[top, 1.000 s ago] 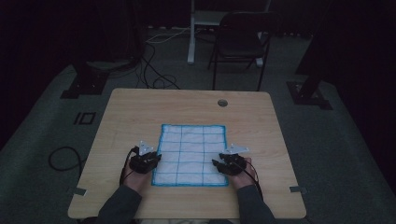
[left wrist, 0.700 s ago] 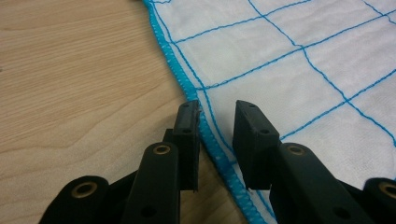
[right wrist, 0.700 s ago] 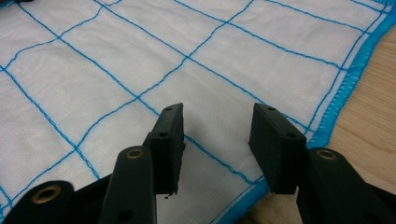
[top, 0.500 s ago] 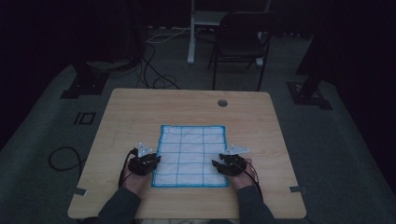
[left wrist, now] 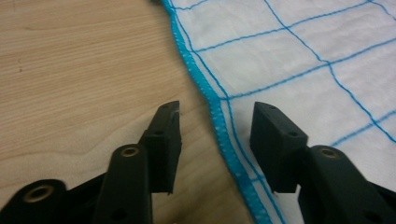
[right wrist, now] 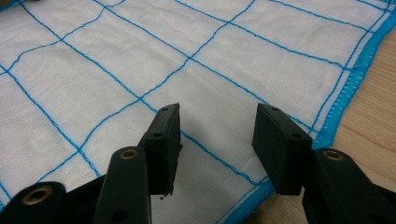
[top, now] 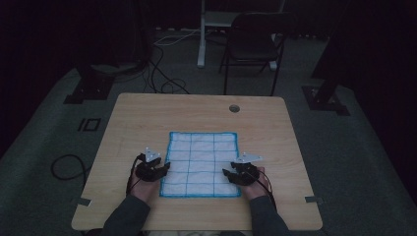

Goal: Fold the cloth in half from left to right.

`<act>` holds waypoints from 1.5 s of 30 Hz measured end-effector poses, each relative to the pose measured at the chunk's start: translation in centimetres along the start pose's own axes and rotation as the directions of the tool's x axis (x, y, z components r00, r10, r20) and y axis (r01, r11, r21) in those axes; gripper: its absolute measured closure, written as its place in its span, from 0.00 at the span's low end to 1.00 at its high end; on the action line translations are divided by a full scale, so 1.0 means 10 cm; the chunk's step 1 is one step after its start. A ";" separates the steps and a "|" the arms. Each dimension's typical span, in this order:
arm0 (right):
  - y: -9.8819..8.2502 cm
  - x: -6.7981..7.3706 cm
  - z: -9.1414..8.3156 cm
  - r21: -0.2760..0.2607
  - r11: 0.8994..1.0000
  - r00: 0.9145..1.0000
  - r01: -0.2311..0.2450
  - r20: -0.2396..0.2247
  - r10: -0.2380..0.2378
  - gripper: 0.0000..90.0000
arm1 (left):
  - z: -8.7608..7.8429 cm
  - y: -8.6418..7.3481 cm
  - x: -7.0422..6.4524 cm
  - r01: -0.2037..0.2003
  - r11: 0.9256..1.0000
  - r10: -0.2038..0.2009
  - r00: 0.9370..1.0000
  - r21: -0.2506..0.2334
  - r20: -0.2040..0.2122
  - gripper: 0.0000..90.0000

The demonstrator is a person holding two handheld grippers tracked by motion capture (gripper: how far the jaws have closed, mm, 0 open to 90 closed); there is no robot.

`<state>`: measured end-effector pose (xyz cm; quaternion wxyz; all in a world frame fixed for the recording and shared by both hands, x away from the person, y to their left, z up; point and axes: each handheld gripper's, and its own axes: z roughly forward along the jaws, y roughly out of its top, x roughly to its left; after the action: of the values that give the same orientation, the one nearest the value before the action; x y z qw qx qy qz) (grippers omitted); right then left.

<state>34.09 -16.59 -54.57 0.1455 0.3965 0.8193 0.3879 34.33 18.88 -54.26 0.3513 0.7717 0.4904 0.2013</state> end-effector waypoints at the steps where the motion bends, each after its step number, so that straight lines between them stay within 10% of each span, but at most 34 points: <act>1: 0.00 0.00 0.00 0.000 1.000 1.000 0.000 0.000 0.000 0.57 | 0.01 0.01 0.00 0.006 1.000 -0.006 1.000 0.000 -0.005 0.59; 17: 0.00 0.01 0.00 -0.001 1.000 1.000 0.006 0.008 -0.006 0.57 | 0.10 0.07 -0.16 -0.003 1.000 0.003 1.000 -0.008 0.015 0.55; 24: 0.01 0.01 0.00 0.003 1.000 1.000 0.002 0.005 -0.002 0.58 | 0.11 0.09 -0.21 -0.005 1.000 0.005 1.000 -0.002 0.002 0.72; 31: 0.03 -0.12 -0.08 -0.059 0.998 0.997 -0.033 0.063 0.037 0.89 | 0.10 0.10 -0.17 0.007 1.000 -0.008 0.998 0.020 0.058 0.95; 45: 0.06 -0.09 0.01 -0.039 0.999 0.999 0.003 0.053 0.000 0.92 | 0.03 0.05 0.04 0.033 0.999 -0.034 0.998 0.025 0.043 0.95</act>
<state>35.06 -16.99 -54.23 0.1751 0.4030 0.8076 0.3933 34.99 18.96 -54.04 0.3560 0.7718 0.4978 0.1726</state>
